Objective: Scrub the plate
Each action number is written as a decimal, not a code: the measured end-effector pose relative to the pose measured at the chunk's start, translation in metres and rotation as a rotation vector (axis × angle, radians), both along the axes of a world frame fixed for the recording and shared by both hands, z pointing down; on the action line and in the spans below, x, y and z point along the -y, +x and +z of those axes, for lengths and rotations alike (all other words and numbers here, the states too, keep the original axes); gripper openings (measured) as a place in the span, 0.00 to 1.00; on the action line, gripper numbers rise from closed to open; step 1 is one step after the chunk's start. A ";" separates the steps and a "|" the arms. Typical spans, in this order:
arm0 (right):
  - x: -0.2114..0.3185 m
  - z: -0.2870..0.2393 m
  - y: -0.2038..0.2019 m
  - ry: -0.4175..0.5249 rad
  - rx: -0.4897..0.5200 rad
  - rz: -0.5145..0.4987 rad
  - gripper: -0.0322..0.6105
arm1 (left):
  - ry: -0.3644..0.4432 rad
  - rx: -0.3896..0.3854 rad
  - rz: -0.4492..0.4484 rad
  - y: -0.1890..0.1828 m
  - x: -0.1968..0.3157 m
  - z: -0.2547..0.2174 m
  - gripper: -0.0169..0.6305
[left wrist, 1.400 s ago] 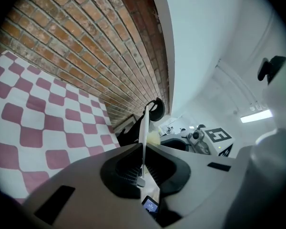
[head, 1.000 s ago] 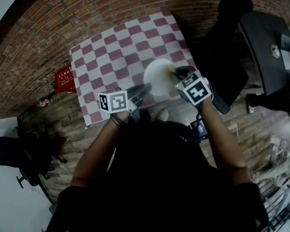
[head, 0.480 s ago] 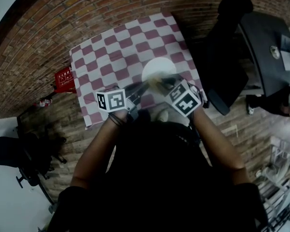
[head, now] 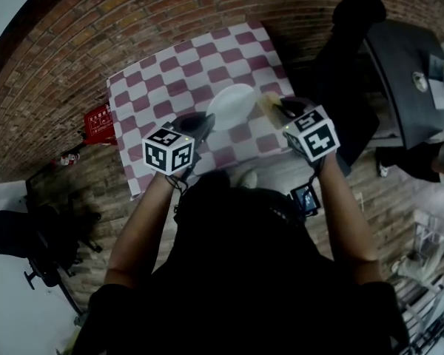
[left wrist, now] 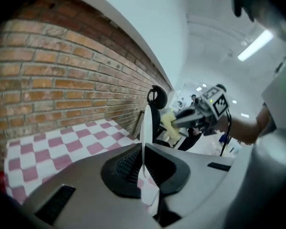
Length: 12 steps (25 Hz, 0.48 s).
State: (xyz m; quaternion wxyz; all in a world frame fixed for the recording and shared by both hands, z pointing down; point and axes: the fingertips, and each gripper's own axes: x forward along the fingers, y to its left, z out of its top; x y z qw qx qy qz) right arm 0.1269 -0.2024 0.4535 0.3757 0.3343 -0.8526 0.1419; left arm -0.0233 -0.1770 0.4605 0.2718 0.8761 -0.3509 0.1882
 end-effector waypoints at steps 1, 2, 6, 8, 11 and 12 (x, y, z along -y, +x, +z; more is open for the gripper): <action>0.004 -0.012 -0.001 0.016 0.014 -0.002 0.12 | 0.044 0.057 0.021 0.001 0.003 -0.002 0.06; 0.007 -0.024 -0.004 0.032 0.030 -0.009 0.12 | 0.087 0.113 0.043 0.002 0.005 -0.005 0.06; 0.010 -0.068 -0.026 0.066 0.090 -0.060 0.12 | 0.282 0.343 0.140 0.010 0.015 -0.019 0.06; 0.008 -0.087 -0.039 0.075 0.113 -0.086 0.12 | 0.383 0.463 0.190 0.014 0.018 -0.028 0.06; 0.004 -0.109 -0.060 0.069 0.160 -0.127 0.12 | 0.552 0.656 0.252 0.021 0.022 -0.040 0.06; 0.002 -0.114 -0.067 0.059 0.180 -0.139 0.12 | 0.616 0.732 0.267 0.023 0.024 -0.044 0.06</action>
